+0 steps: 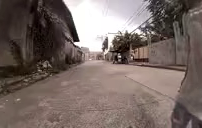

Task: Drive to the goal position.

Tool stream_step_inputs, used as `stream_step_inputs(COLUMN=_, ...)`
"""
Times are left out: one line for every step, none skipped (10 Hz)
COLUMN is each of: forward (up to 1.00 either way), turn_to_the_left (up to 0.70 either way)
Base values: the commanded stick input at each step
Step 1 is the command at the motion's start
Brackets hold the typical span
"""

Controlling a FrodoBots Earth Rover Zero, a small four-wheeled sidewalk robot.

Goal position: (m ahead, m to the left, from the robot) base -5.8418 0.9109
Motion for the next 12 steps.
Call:
stream_step_inputs(forward=0.7, turn_to_the_left=0.0)
stream_step_inputs(forward=0.7, turn_to_the_left=0.0)
stream_step_inputs(forward=0.7, turn_to_the_left=0.0)
stream_step_inputs(forward=0.7, turn_to_the_left=0.0)
stream_step_inputs(forward=0.7, turn_to_the_left=0.0)
stream_step_inputs(forward=0.7, turn_to_the_left=0.0)
stream_step_inputs(forward=0.7, turn_to_the_left=0.0)
stream_step_inputs(forward=0.7, turn_to_the_left=0.0)
stream_step_inputs(forward=0.7, turn_to_the_left=0.0)
stream_step_inputs(forward=0.7, turn_to_the_left=0.0)
stream_step_inputs(forward=0.7, turn_to_the_left=0.0)
stream_step_inputs(forward=0.7, turn_to_the_left=0.0)
